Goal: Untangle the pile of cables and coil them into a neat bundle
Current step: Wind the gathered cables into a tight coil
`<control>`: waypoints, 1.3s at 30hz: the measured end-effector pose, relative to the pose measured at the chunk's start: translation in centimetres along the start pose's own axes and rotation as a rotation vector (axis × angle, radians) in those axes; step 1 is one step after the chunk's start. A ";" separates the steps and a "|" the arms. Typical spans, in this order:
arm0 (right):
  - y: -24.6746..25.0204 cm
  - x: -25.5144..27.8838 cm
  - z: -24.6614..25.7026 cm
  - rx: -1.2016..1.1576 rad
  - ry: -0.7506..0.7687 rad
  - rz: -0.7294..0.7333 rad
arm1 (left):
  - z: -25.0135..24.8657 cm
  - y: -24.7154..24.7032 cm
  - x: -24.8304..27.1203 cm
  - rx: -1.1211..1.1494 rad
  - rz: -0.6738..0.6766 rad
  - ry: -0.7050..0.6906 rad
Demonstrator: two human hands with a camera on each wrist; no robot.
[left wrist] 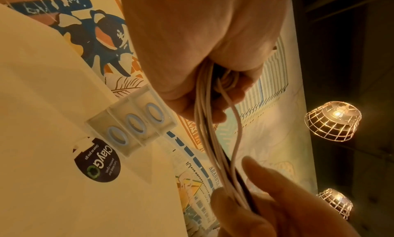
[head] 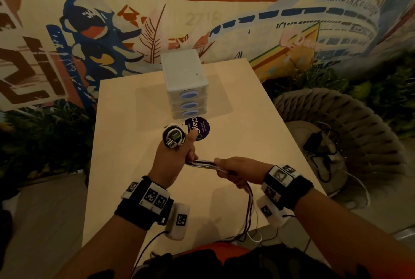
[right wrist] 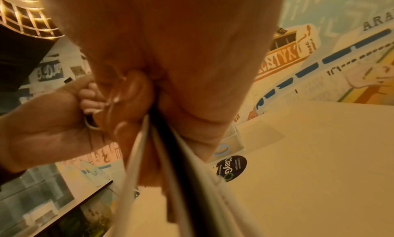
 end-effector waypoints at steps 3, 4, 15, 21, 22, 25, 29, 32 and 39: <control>0.6 0.2 0.0 0.096 -0.063 -0.060 | 0.1 -0.3 -0.2 -0.129 0.024 0.046; 0.8 0.3 -0.1 0.133 -0.085 -0.085 | 0.3 -0.3 -0.2 -0.170 0.059 0.059; 1.4 -0.2 0.3 0.251 -0.247 -0.144 | 0.9 -0.1 -0.2 -1.147 0.571 0.136; 1.2 -0.8 1.2 0.266 -0.265 -0.129 | 1.2 -1.2 0.0 -1.270 0.748 0.216; 1.2 -1.0 1.3 0.266 -0.257 -0.132 | 1.5 -1.4 0.0 -1.282 0.767 0.212; 1.1 -1.1 1.3 0.225 -0.229 -0.122 | 2.2 -1.9 -0.1 -1.327 0.761 0.207; 1.2 -1.3 0.9 0.010 -0.215 -0.100 | 2.8 -2.1 -0.1 -1.400 0.688 0.232; 1.6 -1.3 1.1 -0.010 -0.258 -0.072 | 3.0 -2.4 -0.2 -1.488 0.669 0.238; 1.3 -1.4 3.0 0.477 -0.229 -0.042 | 2.9 -2.8 -0.5 -1.644 0.650 0.315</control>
Point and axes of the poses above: each hand's wrist, its own x-axis away from the middle knuckle, its own y-axis out of the back of the hand, z = x × y, the point moved 3 cm from there along -x, towards the middle knuckle, and after that the axes turned 14 degrees about z, right-handed, at the moved point
